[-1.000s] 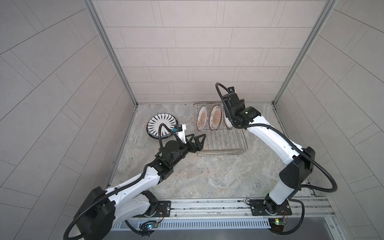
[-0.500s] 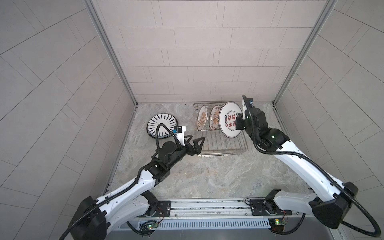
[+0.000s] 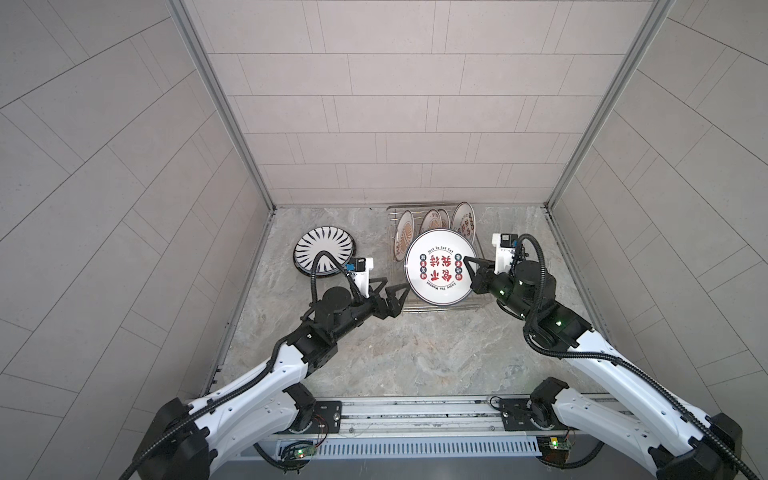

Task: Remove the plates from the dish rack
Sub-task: 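Grasp the cream red-text plate rim with the right gripper and lift it, then pass the cream red-text plate to the left gripper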

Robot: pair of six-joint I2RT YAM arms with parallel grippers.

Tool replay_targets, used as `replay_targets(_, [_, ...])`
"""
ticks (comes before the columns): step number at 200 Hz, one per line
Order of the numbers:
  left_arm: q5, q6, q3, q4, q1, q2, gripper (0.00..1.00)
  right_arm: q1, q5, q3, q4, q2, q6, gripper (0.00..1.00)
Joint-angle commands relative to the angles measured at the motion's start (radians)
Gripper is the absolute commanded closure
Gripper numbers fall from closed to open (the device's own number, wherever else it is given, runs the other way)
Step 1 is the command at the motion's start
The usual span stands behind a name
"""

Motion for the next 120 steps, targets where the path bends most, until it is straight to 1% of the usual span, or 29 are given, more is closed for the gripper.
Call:
replay_targets(1, [0.01,-0.053,-0.046,0.126,-0.001,0.001,0.0,-0.007,-0.1,-0.026,0.221,-0.01,0.121,0.94])
replay_targets(12, [-0.001,-0.102,-0.071,0.2,0.0,0.014,0.0,-0.01,-0.151,-0.028,0.264,0.017,0.141,0.94])
replay_targets(17, [-0.005,-0.105,-0.074,0.213,0.001,0.022,0.0,-0.016,-0.175,-0.028,0.284,0.034,0.154,0.94])
replay_targets(23, [-0.01,-0.145,-0.071,0.21,0.001,0.031,0.0,-0.023,-0.204,-0.028,0.31,0.056,0.173,0.95])
replay_targets(40, [-0.041,-0.179,-0.058,0.17,0.004,0.043,0.0,-0.054,-0.285,-0.049,0.415,0.109,0.244,0.95])
replay_targets(56, [-0.078,-0.207,-0.062,0.154,0.006,0.037,0.0,-0.058,-0.291,-0.053,0.441,0.14,0.255,0.94])
replay_targets(75, [-0.102,-0.245,-0.088,0.227,0.007,0.033,0.02,-0.063,-0.325,-0.057,0.482,0.184,0.275,0.95])
replay_targets(100, [-0.097,-0.317,-0.092,0.276,0.013,0.056,0.16,-0.078,-0.378,-0.059,0.539,0.222,0.318,0.94])
replay_targets(109, [-0.095,-0.345,-0.095,0.29,0.017,0.067,0.25,-0.08,-0.385,-0.059,0.548,0.233,0.324,0.95])
replay_targets(120, [-0.09,-0.371,-0.099,0.312,0.024,0.076,0.33,-0.08,-0.388,-0.058,0.547,0.243,0.325,0.94])
